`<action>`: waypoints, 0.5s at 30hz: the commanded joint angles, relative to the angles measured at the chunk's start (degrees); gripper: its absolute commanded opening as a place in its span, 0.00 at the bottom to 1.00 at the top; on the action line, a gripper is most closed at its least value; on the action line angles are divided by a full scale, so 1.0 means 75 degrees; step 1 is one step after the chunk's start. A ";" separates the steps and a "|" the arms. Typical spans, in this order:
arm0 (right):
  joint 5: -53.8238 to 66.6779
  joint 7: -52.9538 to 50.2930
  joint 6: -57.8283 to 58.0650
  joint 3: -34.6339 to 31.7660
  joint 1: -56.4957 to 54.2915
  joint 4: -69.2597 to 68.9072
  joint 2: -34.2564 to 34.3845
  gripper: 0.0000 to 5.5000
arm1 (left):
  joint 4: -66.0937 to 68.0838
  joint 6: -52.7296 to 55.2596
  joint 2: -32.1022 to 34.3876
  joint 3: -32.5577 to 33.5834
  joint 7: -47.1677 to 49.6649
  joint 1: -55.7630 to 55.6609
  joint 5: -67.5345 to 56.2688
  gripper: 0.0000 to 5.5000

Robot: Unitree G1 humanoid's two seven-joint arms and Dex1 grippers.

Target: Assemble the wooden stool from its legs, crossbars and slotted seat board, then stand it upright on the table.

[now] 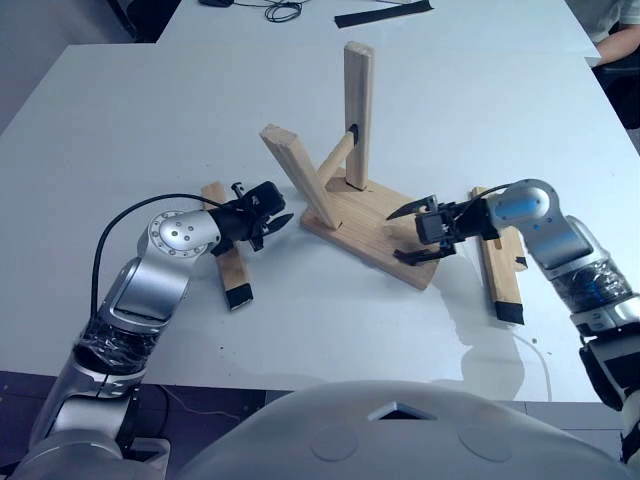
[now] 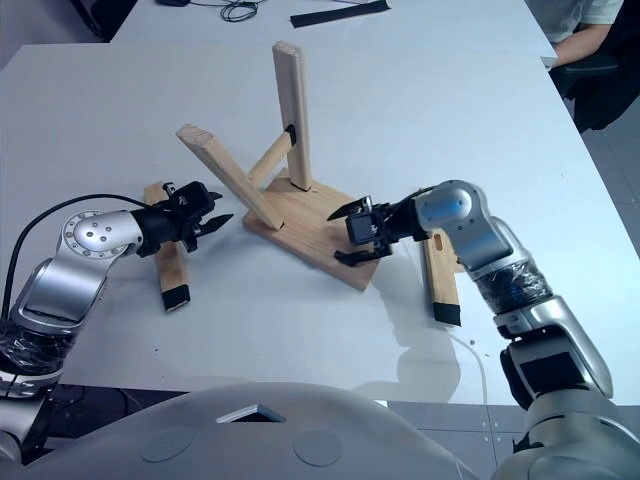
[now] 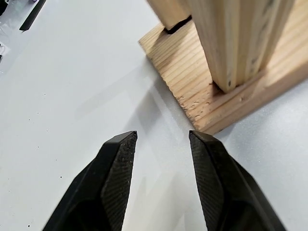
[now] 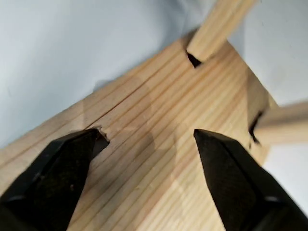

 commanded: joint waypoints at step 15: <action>-0.0099 -0.1581 0.0195 -0.1683 -0.0110 0.0935 -0.0732 0.68 | -0.1450 0.0526 0.0807 0.0327 -0.1153 0.1456 -0.1278 0.37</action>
